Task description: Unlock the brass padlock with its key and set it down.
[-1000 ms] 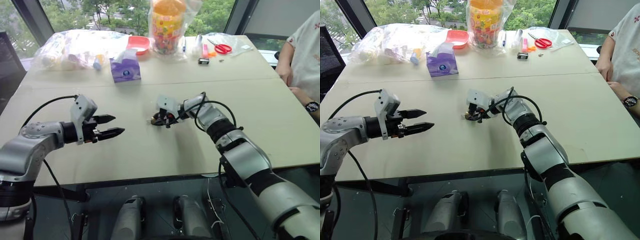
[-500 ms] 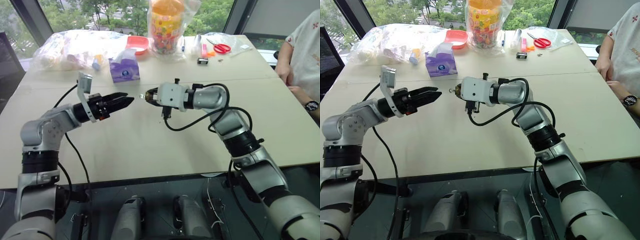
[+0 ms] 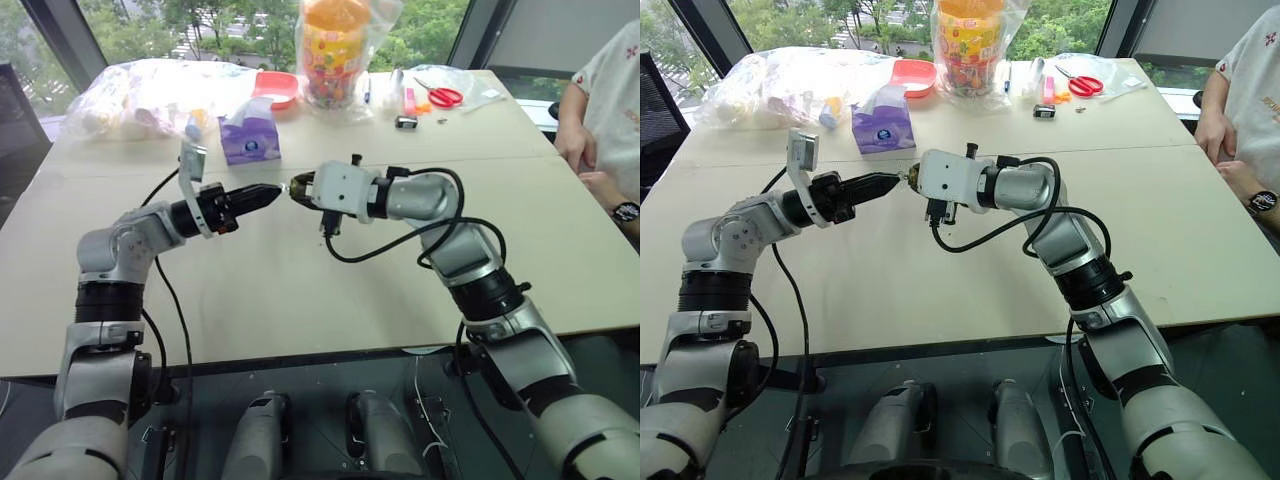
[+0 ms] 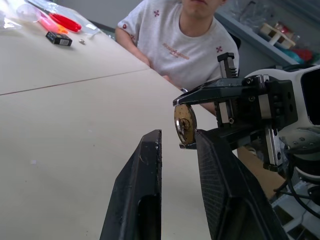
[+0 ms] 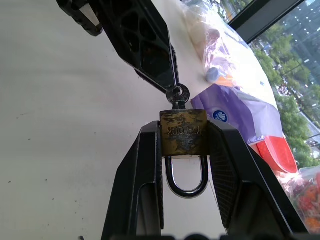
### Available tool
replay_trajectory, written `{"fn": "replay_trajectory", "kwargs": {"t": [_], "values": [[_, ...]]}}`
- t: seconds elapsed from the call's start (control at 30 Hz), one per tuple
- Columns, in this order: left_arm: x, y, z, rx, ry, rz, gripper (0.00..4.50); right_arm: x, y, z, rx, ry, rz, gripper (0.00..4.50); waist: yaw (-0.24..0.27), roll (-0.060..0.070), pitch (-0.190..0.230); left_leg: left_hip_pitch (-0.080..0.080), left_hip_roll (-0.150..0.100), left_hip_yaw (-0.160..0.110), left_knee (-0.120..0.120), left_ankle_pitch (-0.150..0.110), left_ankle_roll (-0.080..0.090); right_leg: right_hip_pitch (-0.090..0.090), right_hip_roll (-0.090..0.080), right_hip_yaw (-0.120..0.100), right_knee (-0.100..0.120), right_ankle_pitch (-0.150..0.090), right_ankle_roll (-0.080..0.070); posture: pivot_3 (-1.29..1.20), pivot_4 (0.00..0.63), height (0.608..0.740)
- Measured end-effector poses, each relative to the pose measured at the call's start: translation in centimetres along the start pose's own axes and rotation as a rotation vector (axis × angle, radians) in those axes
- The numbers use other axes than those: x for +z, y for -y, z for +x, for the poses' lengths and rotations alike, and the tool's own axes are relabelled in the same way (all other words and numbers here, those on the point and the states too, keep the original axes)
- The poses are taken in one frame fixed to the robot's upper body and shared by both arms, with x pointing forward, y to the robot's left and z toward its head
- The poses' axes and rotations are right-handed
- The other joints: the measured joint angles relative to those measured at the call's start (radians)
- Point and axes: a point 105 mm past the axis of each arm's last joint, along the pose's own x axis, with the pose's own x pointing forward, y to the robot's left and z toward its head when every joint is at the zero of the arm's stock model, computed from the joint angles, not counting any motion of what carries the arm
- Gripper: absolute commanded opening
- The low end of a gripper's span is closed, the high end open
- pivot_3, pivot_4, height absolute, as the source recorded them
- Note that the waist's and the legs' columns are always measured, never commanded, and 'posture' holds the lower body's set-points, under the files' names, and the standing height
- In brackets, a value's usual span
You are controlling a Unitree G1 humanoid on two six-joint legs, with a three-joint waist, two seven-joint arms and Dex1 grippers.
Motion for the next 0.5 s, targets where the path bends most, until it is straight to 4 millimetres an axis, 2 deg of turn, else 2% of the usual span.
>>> {"fn": "replay_trajectory", "kwargs": {"t": [0.27,0.3,0.37,0.5], "values": [[0.08,0.02,0.23,-0.003,0.0,0.003,1.28,0.48,-0.11,0.02,0.007,0.012,0.003,0.7,0.001,0.0,0.0,0.0,0.0,0.0,0.0,0.0,0.0,0.0,0.0,0.0,0.0,0.0,0.0,0.0,0.15,0.74],[0.08,0.02,0.24,-0.005,0.001,0.002,0.76,0.48,-0.12,0.02,0.008,0.012,0.003,0.7,0.001,0.0,0.0,0.0,0.0,0.0,0.0,0.0,0.0,0.0,0.0,0.0,0.0,0.0,0.0,0.0,0.15,0.74],[0.1,0.19,0.41,-0.02,0.005,-0.001,0.03,0.34,-0.17,0.02,0.008,0.006,0.009,0.7,0.001,0.0,0.0,0.0,0.0,0.0,0.0,0.0,0.0,0.0,0.0,0.0,0.0,0.0,0.0,0.0,0.15,0.74],[0.07,0.36,0.5,-0.036,0.008,-0.007,0.01,0.22,-0.16,0.0,0.003,0.001,0.014,0.7,0.0,0.0,0.0,0.0,0.0,0.0,0.0,0.0,0.0,0.0,0.0,0.0,0.0,0.0,0.0,0.0,0.15,0.74]]}}
